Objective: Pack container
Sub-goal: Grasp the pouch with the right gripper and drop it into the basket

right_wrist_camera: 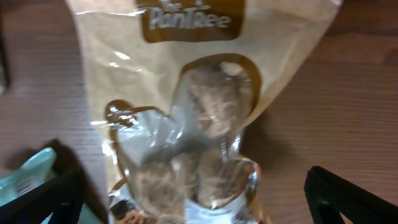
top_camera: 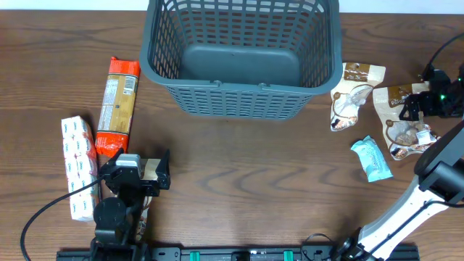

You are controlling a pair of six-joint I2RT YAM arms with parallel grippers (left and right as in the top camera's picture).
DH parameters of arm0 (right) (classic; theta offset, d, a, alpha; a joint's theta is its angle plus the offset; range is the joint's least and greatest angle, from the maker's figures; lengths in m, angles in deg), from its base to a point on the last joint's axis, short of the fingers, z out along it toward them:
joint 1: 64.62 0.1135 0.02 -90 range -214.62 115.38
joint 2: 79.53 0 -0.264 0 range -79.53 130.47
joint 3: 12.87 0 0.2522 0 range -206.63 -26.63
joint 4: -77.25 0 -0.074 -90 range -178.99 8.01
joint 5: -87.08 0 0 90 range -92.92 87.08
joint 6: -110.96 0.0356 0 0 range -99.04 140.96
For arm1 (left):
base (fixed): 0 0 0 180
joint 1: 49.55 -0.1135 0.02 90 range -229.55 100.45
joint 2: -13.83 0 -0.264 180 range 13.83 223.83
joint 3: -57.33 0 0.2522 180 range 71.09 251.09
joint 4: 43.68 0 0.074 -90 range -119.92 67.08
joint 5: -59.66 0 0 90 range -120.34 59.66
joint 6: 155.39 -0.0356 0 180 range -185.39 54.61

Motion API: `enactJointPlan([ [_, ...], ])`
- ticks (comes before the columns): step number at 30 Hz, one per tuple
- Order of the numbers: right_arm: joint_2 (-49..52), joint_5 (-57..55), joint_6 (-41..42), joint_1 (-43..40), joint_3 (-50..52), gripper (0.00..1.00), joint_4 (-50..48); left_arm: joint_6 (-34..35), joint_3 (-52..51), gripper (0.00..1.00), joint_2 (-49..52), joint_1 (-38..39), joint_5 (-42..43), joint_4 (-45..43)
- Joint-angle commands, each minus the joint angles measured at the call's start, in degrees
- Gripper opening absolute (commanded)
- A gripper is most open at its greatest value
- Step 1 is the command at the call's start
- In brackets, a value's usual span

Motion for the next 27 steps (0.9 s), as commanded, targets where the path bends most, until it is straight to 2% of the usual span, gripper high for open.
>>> enactJointPlan([
  [1,1.84,1.38,0.98,-1.16,-0.42,0.99,-0.17,-0.15,-1.51,0.99,0.24,0.13,-0.59,0.66],
  [11,8.98,2.64,2.14,-1.03,-0.42,0.99,-0.33,-0.15,-1.49,0.98,0.24,0.13,-0.57,0.63],
  [19,10.73,4.11,3.58,-0.59,-0.42,0.97,-1.51,-0.13,-1.49,0.98,0.24,0.13,-0.57,0.63],
  [21,10.73,5.14,3.82,-0.55,-0.42,0.88,-1.64,-0.13,-1.49,0.99,0.24,0.13,-0.57,0.63],
  [22,10.73,5.49,4.07,-0.55,-0.42,0.73,-1.70,-0.13,-1.49,0.98,0.24,0.13,-0.57,0.63],
  [23,10.73,5.86,4.24,-0.55,-0.42,0.51,-1.70,-0.13,-1.51,0.99,0.24,0.13,-0.57,0.63],
  [24,10.73,6.16,4.44,-0.55,-0.42,0.36,-1.70,-0.13,-1.49,0.99,0.24,0.13,-0.57,0.63],
  [25,10.73,6.16,4.72,-0.55,-0.42,0.27,-1.75,-0.13,-1.49,0.99,0.24,0.13,-0.57,0.63],
  [27,10.73,6.16,5.07,-0.61,-0.42,0.19,-1.81,-0.13,-1.49,0.98,0.24,0.13,-0.57,0.63],
])
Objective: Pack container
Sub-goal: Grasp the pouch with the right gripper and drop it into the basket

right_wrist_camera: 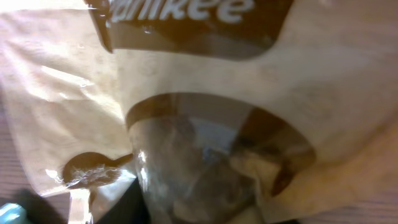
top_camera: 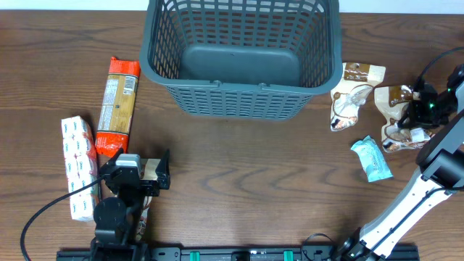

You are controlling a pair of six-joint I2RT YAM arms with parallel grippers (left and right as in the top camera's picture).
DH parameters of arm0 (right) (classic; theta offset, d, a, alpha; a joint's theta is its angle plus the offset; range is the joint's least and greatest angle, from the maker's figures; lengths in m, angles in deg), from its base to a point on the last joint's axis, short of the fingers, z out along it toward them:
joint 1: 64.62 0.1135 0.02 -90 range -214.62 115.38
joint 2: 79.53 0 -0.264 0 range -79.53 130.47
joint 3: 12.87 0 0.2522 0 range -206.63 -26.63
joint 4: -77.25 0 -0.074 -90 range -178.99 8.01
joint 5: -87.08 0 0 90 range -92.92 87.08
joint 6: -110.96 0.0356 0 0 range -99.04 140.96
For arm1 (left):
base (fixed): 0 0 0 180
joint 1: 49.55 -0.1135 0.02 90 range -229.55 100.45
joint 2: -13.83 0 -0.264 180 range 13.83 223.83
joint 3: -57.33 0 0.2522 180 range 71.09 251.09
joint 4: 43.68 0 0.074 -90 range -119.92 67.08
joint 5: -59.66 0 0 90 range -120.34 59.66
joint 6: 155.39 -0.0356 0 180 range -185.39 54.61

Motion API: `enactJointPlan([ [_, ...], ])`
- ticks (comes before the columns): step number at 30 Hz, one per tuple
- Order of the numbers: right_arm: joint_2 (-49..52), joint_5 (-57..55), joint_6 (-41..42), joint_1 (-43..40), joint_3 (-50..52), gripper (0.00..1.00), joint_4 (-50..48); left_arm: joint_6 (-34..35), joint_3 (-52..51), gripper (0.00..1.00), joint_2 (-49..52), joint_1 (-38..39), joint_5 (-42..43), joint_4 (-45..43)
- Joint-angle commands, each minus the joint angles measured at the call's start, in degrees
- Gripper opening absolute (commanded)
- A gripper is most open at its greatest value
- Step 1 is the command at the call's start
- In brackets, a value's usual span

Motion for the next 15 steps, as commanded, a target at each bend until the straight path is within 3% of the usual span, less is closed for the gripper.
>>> enactJointPlan([
  [1,1.75,1.46,1.42,0.28,-0.24,0.14,-0.35,-0.15,-1.49,0.99,0.22,0.13,-0.48,0.63],
  [3,1.75,1.46,1.44,0.28,-0.24,0.04,-0.35,-0.15,-1.51,0.99,0.22,0.13,-0.48,0.63],
  [5,1.75,1.49,2.25,0.31,-0.24,0.01,-0.35,-0.13,-1.51,0.99,0.22,0.13,-0.48,0.63],
  [15,0.42,2.91,7.04,0.31,-1.18,0.01,1.14,-0.15,-1.49,0.98,0.22,0.13,-0.48,0.63],
])
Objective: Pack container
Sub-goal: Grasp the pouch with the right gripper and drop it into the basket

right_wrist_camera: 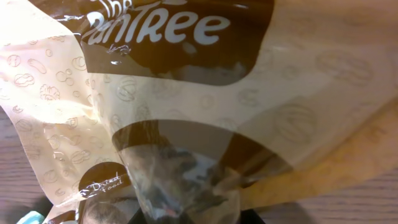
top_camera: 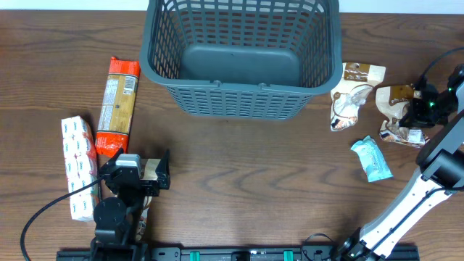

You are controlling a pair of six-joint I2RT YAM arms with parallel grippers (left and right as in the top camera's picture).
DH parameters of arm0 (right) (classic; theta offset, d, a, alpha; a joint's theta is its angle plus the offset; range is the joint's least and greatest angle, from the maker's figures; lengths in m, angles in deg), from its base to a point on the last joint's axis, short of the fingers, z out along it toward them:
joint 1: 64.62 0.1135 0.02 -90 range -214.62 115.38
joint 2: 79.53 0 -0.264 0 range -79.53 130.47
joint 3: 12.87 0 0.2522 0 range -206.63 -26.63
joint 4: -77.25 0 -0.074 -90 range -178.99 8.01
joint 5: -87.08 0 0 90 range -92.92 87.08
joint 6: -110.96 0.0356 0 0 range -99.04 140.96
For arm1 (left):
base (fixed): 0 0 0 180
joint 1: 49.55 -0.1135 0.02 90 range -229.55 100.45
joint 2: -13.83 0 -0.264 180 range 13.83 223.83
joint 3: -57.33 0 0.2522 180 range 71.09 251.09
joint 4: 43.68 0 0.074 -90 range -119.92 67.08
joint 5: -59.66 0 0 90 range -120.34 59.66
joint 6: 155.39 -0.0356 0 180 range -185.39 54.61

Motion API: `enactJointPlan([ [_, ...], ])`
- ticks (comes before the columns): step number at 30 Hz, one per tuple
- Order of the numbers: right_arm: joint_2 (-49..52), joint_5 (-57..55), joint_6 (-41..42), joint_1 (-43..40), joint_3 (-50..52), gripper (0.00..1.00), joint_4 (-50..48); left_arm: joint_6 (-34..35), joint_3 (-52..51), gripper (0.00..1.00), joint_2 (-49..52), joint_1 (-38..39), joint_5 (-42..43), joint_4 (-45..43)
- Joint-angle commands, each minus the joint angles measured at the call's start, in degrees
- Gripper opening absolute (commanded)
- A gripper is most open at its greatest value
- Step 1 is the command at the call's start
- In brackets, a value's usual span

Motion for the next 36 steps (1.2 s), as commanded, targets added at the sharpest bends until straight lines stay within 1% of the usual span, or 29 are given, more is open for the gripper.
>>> enactJointPlan([
  [1,-0.42,2.56,2.91,0.31,-1.57,0.01,1.22,-0.15,-1.49,0.99,0.22,0.13,-0.48,0.63],
  [6,-6.60,8.33,8.33,0.50,-9.55,0.01,5.60,-0.15,-1.49,0.99,0.22,0.13,-0.46,0.63],
  [11,-16.44,11.30,10.54,3.54,-18.51,0.01,7.17,-0.13,-1.49,0.99,0.22,0.13,-0.46,0.61],
  [14,-22.88,11.30,10.54,7.96,-22.95,0.01,5.40,-0.15,-1.51,0.99,0.22,0.13,-0.46,0.61],
  [18,-29.97,11.28,9.88,17.49,-27.23,0.01,0.09,-0.13,-1.49,0.98,0.22,0.13,-0.44,0.61],
  [22,-33.86,11.28,1.79,29.57,-28.87,0.01,-3.80,-0.15,-1.49,0.99,0.22,0.13,-0.44,0.61],
  [25,-34.49,11.26,-7.96,39.30,-28.87,0.01,-5.42,-0.15,-1.49,0.99,0.22,0.13,-0.44,0.61],
  [27,-33.79,11.26,-16.00,45.35,-28.76,0.01,-5.09,-0.13,-1.49,0.98,0.22,0.13,-0.44,0.61],
  [28,-33.44,11.26,-18.23,46.90,-28.76,0.01,-5.01,-0.13,-1.49,0.99,0.22,0.13,-0.44,0.63],
  [31,-31.23,11.32,-28.96,51.39,-28.76,0.01,-5.42,-0.13,-1.49,0.98,0.22,0.13,-0.44,0.63],
  [32,-30.38,11.34,-30.82,52.11,-28.74,0.01,-5.81,-0.13,-1.51,0.98,0.22,0.13,-0.44,0.61],
  [36,-25.11,13.42,-31.30,53.51,-28.76,0.01,-8.48,-0.13,-1.49,0.98,0.22,0.13,-0.44,0.63],
])
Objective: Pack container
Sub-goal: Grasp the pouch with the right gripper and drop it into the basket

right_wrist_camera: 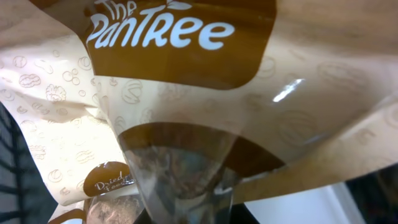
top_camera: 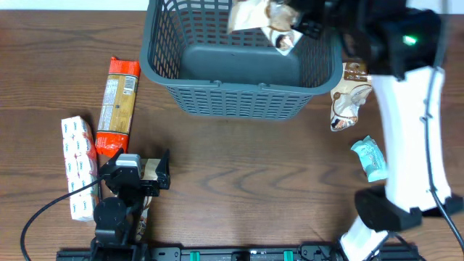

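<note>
The grey plastic basket (top_camera: 239, 94) stands at the back middle of the table. My right gripper (top_camera: 303, 20) hangs over its back right part, shut on a tan and brown Pantree snack bag (top_camera: 259, 16) that dangles above the basket's inside. In the right wrist view that bag (right_wrist_camera: 186, 93) fills the frame and hides the fingers. My left gripper (top_camera: 164, 171) rests open near the front left, holding nothing.
A second Pantree bag (top_camera: 349, 93) and a teal packet (top_camera: 371, 158) lie right of the basket. An orange-brown package (top_camera: 116, 105) and a white patterned package (top_camera: 78, 167) lie at the left. A small tan item (top_camera: 149, 170) sits by the left gripper.
My right gripper, shut on the Pantree bag at the table's right edge, is now high over the basket with the bag hanging from it. The left arm has not moved.
My right gripper stood open over the rightmost Pantree bag on the table. Then it was down on the bag, then shut on it with the bag crumpled and lifted slightly. Now the bag hangs over the basket.
</note>
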You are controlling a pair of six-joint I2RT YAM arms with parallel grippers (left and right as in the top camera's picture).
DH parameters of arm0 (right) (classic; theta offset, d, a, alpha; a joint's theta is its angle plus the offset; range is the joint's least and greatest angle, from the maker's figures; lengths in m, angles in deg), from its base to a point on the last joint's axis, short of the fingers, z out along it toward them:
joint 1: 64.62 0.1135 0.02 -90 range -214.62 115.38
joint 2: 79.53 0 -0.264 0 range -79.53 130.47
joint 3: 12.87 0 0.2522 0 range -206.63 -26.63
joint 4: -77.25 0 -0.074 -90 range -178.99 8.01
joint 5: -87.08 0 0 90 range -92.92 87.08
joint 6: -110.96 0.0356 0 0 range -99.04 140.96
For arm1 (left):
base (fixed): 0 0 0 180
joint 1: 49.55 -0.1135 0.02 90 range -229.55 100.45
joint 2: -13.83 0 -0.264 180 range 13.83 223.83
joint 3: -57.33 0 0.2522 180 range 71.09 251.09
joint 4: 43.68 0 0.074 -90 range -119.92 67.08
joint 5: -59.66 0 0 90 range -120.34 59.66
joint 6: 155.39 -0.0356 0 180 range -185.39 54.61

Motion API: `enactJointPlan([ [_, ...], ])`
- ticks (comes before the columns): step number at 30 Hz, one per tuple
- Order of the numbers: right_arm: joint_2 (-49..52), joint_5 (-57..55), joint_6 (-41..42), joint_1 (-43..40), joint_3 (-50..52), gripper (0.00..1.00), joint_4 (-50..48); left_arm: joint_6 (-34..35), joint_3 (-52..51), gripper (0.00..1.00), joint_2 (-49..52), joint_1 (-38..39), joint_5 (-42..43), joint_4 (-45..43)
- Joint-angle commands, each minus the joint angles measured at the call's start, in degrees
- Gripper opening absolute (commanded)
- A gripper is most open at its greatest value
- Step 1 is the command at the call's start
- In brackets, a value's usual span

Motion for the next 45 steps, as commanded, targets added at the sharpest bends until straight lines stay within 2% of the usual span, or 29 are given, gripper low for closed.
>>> enactJointPlan([
  [1,4.90,2.45,-5.81,0.68,0.35,0.01,-1.01,-0.13,-1.49,0.98,0.13,0.13,-0.44,0.63],
  [6,13.99,3.54,-5.18,0.68,0.35,0.01,-0.90,-0.13,-1.49,0.99,0.13,0.13,-0.44,0.63],
  [10,20.76,1.16,0.02,0.68,0.37,0.01,-0.72,-0.13,-1.49,0.99,0.13,0.13,-0.44,0.63],
  [18,30.91,-0.39,0.63,0.61,0.37,0.01,7.45,-0.13,-1.49,0.98,0.13,0.13,-0.44,0.63],
  [23,33.16,-3.96,2.34,0.68,0.35,0.01,11.10,-0.13,-1.49,0.98,0.13,0.13,-0.44,0.63],
  [25,32.13,-3.96,5.88,0.70,0.11,0.30,11.08,-0.13,-1.49,0.98,0.13,0.13,-0.44,0.63],
  [27,30.27,-3.98,7.85,0.68,-0.74,0.64,10.93,-0.13,-1.49,0.99,0.13,0.13,-0.44,0.63],
  [28,29.24,-3.96,8.17,0.68,-1.29,0.73,10.91,-0.13,-1.49,0.99,0.13,0.13,-0.44,0.63],
  [30,26.25,-3.96,8.15,0.68,-3.26,0.77,11.13,-0.13,-1.49,0.99,0.13,0.13,-0.44,0.63],
  [33,21.27,-4.28,9.40,0.68,-6.29,0.74,11.06,-0.11,-1.49,0.99,0.13,0.13,-0.44,0.63],
  [36,14.73,-8.28,14.53,0.33,-9.53,0.74,9.38,-0.11,-1.49,0.99,0.13,0.13,-0.44,0.63],
  [38,10.38,-14.32,20.35,-0.72,-10.43,0.75,6.71,-0.11,-1.49,0.98,0.13,0.13,-0.42,0.63],
  [42,3.32,-31.15,42.56,-6.93,-10.47,0.84,2.23,-0.11,-1.49,0.98,0.13,0.13,-0.44,0.63],
  [45,2.14,-31.82,54.38,-13.64,-10.47,0.87,6.38,-0.13,-1.49,0.98,0.13,0.13,-0.44,0.63],
])
